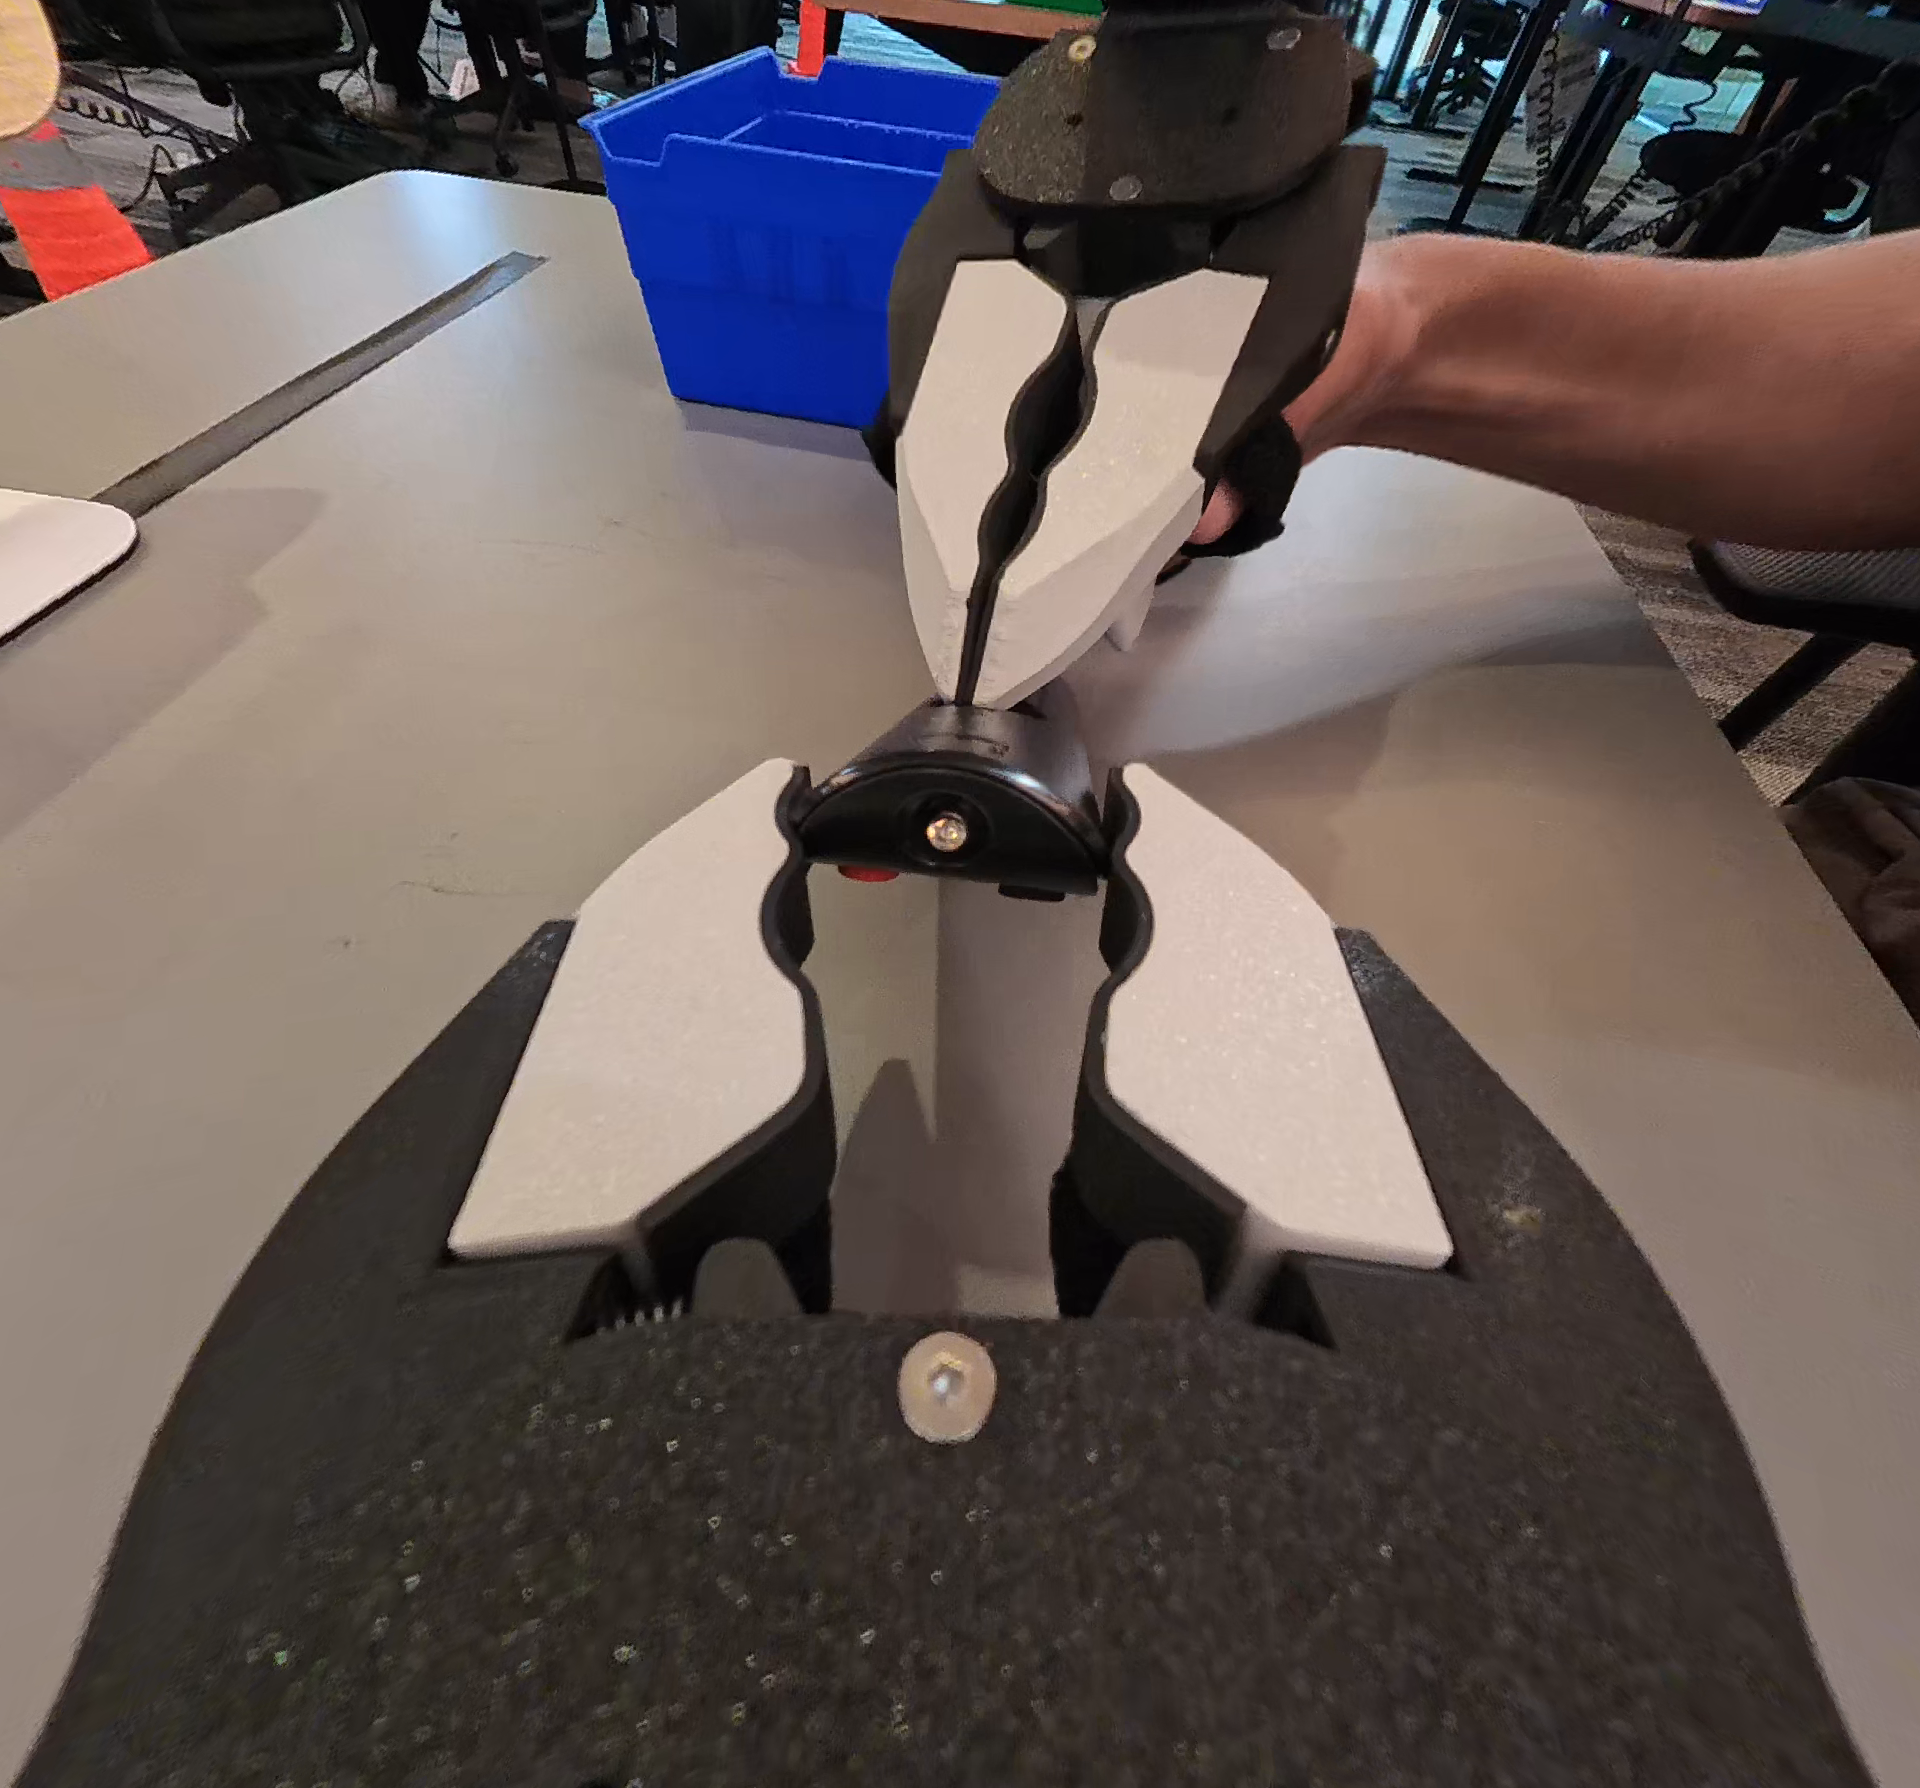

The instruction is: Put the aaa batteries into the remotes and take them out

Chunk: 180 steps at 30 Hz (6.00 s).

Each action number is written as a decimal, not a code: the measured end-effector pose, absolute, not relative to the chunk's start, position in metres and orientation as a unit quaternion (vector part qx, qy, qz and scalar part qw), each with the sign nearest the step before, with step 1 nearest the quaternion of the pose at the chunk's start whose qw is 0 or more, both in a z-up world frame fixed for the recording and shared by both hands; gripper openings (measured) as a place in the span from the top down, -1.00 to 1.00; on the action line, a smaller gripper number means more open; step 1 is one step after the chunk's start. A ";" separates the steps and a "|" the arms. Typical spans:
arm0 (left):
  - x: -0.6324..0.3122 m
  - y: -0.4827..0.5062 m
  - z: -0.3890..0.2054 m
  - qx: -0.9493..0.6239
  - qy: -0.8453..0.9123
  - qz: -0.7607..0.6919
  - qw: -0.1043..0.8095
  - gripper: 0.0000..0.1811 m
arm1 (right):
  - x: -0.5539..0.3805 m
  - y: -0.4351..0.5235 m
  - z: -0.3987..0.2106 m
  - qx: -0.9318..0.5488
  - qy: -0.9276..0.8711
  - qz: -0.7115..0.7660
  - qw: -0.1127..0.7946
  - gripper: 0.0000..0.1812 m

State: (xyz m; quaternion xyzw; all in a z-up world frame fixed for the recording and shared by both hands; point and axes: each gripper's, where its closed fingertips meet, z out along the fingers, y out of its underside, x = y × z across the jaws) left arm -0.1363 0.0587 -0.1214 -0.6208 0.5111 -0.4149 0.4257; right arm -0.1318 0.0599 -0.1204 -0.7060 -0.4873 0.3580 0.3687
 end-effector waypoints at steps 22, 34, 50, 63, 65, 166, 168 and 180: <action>-0.138 0.060 -0.123 -0.630 0.501 -0.427 0.412 0.44 | -0.134 0.060 -0.126 -0.722 -0.512 0.303 0.353 0.99; -0.137 0.060 -0.123 -0.630 0.500 -0.425 0.415 0.43 | -0.134 0.055 -0.125 -0.731 -0.519 0.282 0.341 0.99; -0.135 0.057 -0.125 -0.627 0.508 -0.425 0.411 0.44 | -0.123 0.057 -0.130 -0.749 -0.554 0.219 0.290 1.00; -0.143 0.059 -0.110 -0.608 0.479 -0.459 0.436 0.44 | -0.121 0.060 -0.130 -0.822 -0.301 0.414 0.249 0.36; -0.143 0.059 -0.109 -0.605 0.480 -0.460 0.439 0.44 | -0.123 0.068 -0.127 -0.817 -0.317 0.400 0.269 0.37; -0.159 0.085 -0.087 -0.619 0.345 -0.535 0.460 0.47 | -0.160 0.070 -0.115 -0.572 -0.550 0.041 0.607 0.57; -0.159 0.085 -0.087 -0.618 0.346 -0.535 0.460 0.48 | -0.159 0.073 -0.114 -0.561 -0.550 0.014 0.619 0.64; -0.159 0.088 -0.097 -0.645 0.353 -0.508 0.449 0.49 | -0.154 0.077 -0.122 -0.576 -0.545 -0.007 0.609 0.68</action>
